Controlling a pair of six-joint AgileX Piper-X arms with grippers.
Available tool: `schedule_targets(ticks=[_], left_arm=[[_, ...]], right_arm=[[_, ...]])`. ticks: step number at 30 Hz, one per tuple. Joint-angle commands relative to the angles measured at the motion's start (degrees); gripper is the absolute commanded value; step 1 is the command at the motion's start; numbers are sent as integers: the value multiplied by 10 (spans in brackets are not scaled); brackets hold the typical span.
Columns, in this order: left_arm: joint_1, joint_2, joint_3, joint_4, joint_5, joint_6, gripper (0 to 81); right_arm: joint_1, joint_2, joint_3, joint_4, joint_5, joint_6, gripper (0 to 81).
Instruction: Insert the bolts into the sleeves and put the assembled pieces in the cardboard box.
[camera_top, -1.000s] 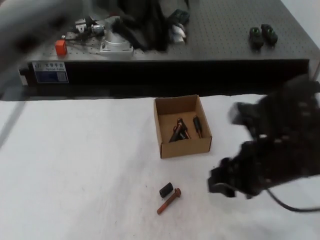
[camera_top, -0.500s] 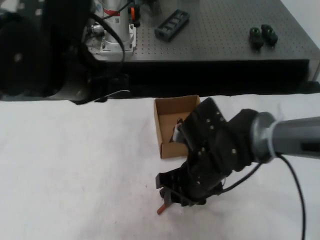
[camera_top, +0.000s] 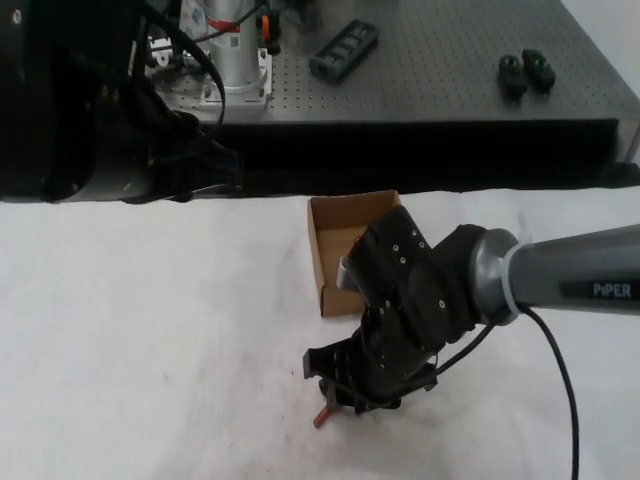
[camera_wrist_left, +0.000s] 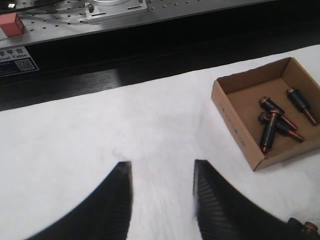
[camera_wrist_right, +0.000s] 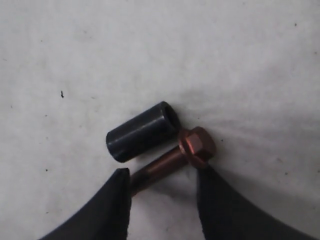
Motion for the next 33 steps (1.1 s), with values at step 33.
schedule_targets(ticks=[33], left_arm=[[2,-6,-1,-4,-10,8,294]], right_arm=[[-4,52,-55,0,-9,-21,164]])
